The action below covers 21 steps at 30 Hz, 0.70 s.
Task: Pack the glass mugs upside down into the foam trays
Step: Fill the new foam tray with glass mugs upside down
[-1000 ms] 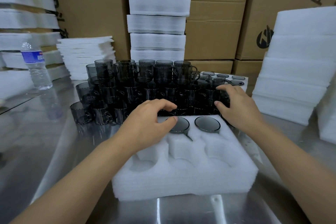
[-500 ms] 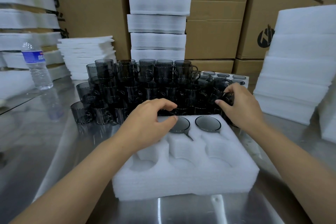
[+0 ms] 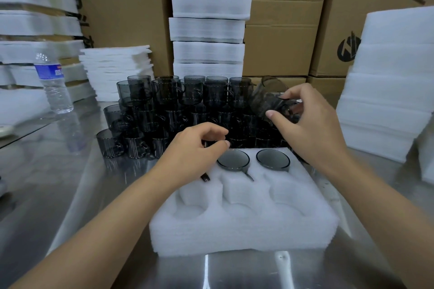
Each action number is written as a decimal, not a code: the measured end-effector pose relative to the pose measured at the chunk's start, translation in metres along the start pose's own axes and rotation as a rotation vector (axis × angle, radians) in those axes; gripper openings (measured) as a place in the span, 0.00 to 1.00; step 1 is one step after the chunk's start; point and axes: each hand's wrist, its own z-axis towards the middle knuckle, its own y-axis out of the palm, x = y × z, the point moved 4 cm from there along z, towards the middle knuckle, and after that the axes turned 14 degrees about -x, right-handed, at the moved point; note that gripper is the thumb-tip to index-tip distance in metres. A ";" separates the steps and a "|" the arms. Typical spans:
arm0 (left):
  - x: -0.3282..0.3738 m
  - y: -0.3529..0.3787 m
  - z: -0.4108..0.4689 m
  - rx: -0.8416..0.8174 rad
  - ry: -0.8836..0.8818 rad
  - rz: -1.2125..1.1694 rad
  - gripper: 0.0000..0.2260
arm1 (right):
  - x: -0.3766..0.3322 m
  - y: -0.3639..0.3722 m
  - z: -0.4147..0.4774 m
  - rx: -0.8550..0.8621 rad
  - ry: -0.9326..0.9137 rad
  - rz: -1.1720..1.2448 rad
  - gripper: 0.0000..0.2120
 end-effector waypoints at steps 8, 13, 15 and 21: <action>-0.002 -0.005 0.004 0.077 -0.006 -0.233 0.07 | -0.024 0.018 -0.012 -0.108 -0.093 0.002 0.13; -0.002 -0.006 0.006 0.084 -0.040 -0.350 0.09 | -0.023 0.029 -0.016 -0.138 -0.129 -0.069 0.13; -0.003 -0.007 0.007 0.074 -0.044 -0.367 0.08 | -0.023 0.031 -0.016 -0.152 -0.131 -0.052 0.13; -0.005 -0.007 0.008 0.049 -0.064 -0.406 0.07 | -0.026 0.036 -0.019 -0.198 -0.186 -0.065 0.14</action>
